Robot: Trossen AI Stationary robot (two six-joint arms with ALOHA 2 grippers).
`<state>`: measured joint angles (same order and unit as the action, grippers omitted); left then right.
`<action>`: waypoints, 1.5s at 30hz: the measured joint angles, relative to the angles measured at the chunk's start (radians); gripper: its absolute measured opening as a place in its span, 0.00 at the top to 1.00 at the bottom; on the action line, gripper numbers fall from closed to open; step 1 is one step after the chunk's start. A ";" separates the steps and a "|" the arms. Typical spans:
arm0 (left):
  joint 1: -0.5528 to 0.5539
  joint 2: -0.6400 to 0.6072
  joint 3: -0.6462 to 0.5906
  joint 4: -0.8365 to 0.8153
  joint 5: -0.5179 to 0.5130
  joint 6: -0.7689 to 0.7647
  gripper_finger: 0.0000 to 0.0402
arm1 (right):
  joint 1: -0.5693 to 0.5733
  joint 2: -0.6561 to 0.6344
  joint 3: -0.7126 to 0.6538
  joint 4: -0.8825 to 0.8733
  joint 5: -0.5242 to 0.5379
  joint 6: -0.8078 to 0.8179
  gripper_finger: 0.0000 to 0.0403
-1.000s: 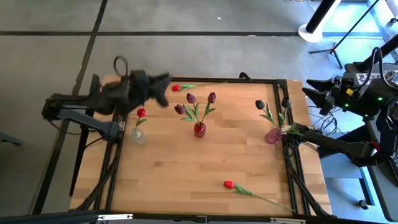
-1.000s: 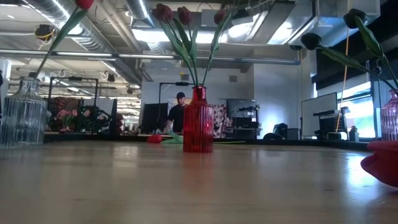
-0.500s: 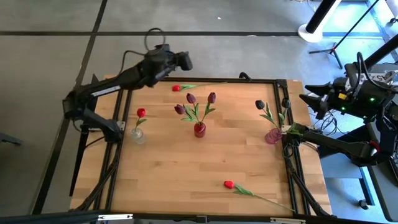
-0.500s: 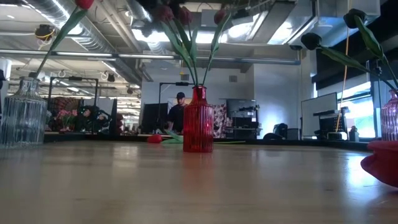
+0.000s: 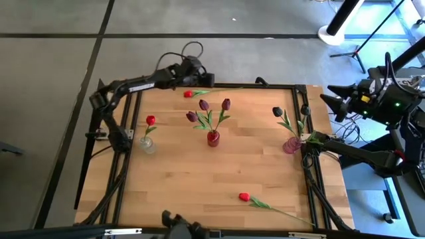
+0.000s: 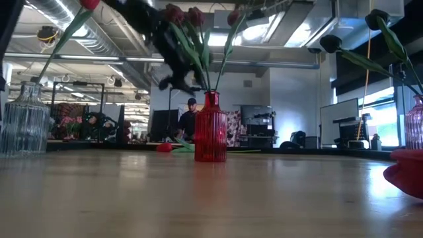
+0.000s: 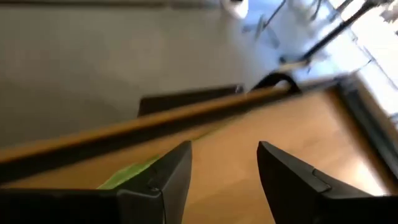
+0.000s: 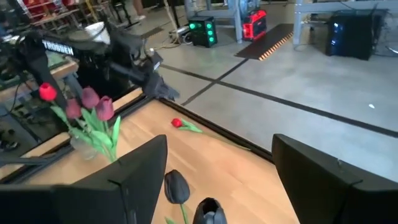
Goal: Sort flowers into vase by color
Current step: Put the top red tulip into the transparent vase
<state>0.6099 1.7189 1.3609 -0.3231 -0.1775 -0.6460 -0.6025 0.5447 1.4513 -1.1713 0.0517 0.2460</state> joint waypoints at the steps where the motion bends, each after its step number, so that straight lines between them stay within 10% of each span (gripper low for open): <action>1: 0.016 0.021 0.000 -0.010 0.020 0.000 0.56 | 0.000 0.003 0.000 0.000 0.008 0.008 0.28; 25: 0.132 0.354 0.002 -0.118 0.145 0.373 0.57 | 0.000 0.190 0.000 0.008 0.045 0.019 0.28; 31: 0.118 0.362 0.004 -0.141 0.105 0.434 0.75 | 0.000 0.216 0.000 0.040 0.045 0.041 0.28; 35: 0.113 0.335 -0.001 -0.155 0.047 0.475 0.96 | 0.000 0.223 0.000 0.069 0.045 0.038 0.28; 45: 0.033 -0.090 -0.003 -0.229 -0.175 0.593 1.00 | 0.000 0.223 0.000 0.073 0.035 -0.022 0.28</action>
<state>0.6430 1.6290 1.3575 -0.5522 -0.3525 -0.0534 -0.6025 0.7681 1.4517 -1.0981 0.0868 0.2236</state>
